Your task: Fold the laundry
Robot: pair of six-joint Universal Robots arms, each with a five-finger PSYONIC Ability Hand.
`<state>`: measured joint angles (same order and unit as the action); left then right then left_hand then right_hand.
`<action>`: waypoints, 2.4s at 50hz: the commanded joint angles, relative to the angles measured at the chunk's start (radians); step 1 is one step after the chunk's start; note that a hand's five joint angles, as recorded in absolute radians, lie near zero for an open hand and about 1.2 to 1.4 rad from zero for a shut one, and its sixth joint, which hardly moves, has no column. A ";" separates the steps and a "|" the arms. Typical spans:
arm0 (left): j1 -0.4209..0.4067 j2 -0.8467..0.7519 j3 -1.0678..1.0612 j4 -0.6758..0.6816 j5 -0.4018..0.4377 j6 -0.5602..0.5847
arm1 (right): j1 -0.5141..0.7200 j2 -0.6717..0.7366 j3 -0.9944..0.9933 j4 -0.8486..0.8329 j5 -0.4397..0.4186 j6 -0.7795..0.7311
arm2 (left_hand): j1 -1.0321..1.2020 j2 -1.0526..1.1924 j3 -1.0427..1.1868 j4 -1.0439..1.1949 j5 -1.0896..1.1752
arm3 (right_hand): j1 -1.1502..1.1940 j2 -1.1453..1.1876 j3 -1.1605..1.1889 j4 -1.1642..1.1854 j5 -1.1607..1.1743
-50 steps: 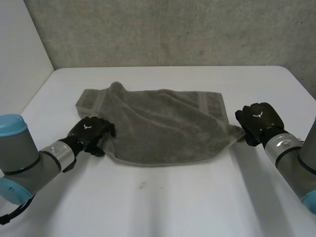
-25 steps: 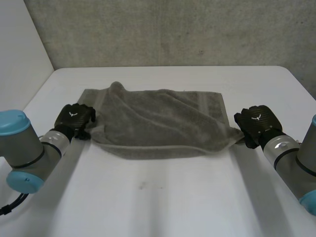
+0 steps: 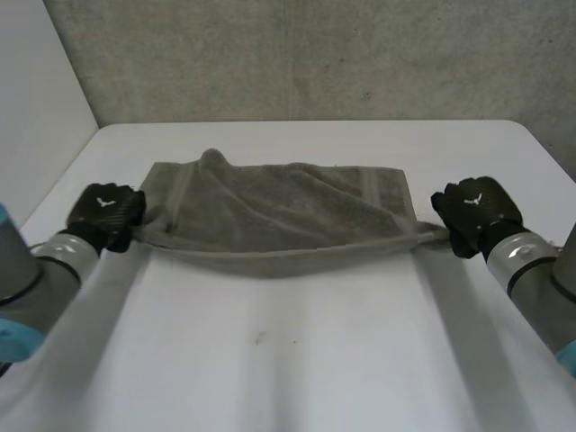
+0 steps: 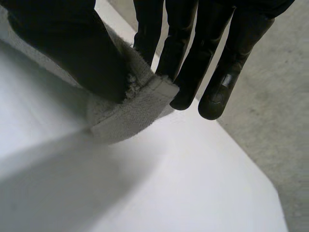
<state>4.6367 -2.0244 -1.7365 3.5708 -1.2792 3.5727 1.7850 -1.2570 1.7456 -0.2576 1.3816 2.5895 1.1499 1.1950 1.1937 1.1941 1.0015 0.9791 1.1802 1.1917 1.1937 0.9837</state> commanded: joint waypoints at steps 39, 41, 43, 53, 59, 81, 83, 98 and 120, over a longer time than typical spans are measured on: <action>-0.078 0.023 0.108 -0.330 -0.052 0.627 | 0.066 0.134 -0.295 0.426 0.132 -0.313 | 0.246 0.201 0.203 0.202 0.220 | 0.417 0.216 0.205 0.203 0.238; -0.093 -0.044 0.173 -0.328 -0.064 0.626 | 0.071 0.187 -0.351 0.407 0.155 -0.302 | 0.246 0.201 0.203 0.202 0.220 | 0.417 0.216 0.205 0.203 0.238; -0.101 -0.116 0.242 -0.326 -0.074 0.624 | 0.073 0.234 -0.400 0.373 0.166 -0.296 | 0.246 0.201 0.203 0.202 0.220 | 0.417 0.216 0.205 0.203 0.238; -0.141 -0.387 0.586 -0.296 -0.114 0.614 | 0.105 0.444 -0.589 0.095 0.183 -0.310 | 0.246 0.201 0.203 0.202 0.220 | 0.417 0.216 0.205 0.203 0.238; -0.142 -0.438 0.658 -0.274 -0.117 0.601 | 0.112 0.527 -0.662 0.083 0.178 -0.351 | 0.246 0.201 0.203 0.202 0.220 | 0.417 0.216 0.205 0.203 0.238; -0.164 -0.491 0.718 -0.187 -0.138 0.598 | 0.112 0.647 -0.799 0.023 0.218 -0.397 | -0.105 -0.151 -0.149 -0.150 -0.132 | -0.698 -0.899 -0.911 -0.913 -0.877; -0.164 -0.487 0.713 -0.188 -0.146 0.603 | 0.114 0.639 -0.805 0.023 0.241 -0.397 | -0.757 -0.802 -0.801 -0.801 -0.783 | -0.805 -1.006 -1.017 -1.019 -0.984; -0.135 -0.208 0.594 -0.194 -0.209 0.491 | 0.111 0.196 -0.617 0.064 0.234 -0.129 | -0.975 -1.020 -1.018 -1.019 -1.001 | -0.805 -1.006 -1.017 -1.019 -0.984; -0.012 0.302 -0.047 -0.138 -0.003 -0.182 | -0.050 0.083 -0.218 0.359 0.004 0.029 | -0.975 -1.020 -1.018 -1.019 -1.001 | -0.645 -0.846 -0.858 -0.860 -0.824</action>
<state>4.5969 -1.7922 -1.6734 3.3830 -1.3513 3.5053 1.7937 -1.1871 1.4278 0.1789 1.4449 2.6099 0.1838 0.1666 0.1711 0.1694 0.0319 0.2163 0.2311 0.2132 0.2367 0.0575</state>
